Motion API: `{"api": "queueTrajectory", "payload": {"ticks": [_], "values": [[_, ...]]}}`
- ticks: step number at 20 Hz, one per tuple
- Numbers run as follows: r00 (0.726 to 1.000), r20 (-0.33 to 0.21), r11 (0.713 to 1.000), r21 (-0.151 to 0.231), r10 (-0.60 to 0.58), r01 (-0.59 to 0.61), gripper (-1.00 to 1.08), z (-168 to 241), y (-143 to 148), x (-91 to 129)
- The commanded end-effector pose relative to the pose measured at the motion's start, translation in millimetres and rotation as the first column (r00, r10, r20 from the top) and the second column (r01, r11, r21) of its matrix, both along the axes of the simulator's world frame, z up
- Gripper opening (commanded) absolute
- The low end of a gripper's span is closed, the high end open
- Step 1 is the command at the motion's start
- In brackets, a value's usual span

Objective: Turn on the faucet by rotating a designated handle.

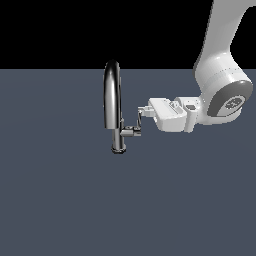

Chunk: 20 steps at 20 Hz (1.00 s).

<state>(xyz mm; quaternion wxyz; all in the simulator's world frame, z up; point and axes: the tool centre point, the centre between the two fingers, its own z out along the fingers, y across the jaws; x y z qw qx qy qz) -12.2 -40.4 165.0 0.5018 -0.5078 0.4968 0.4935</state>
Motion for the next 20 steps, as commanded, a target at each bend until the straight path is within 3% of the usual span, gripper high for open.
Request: {"api": "queueTrajectory", "payload": {"ticks": [1, 3, 17, 20], "values": [[1.000, -0.003, 1.000, 0.009, 0.013, -0.013, -1.00, 2.6, 4.8, -11.1], [1.000, 0.001, 1.000, 0.000, -0.001, 0.001, -1.00, 1.5, -1.2, -5.5], [1.000, -0.003, 1.000, 0.009, 0.013, -0.013, -1.00, -36.5, 3.7, -62.4], [1.000, 0.020, 1.000, -0.002, -0.001, 0.001, -1.00, -31.8, -3.1, -51.7]]}}
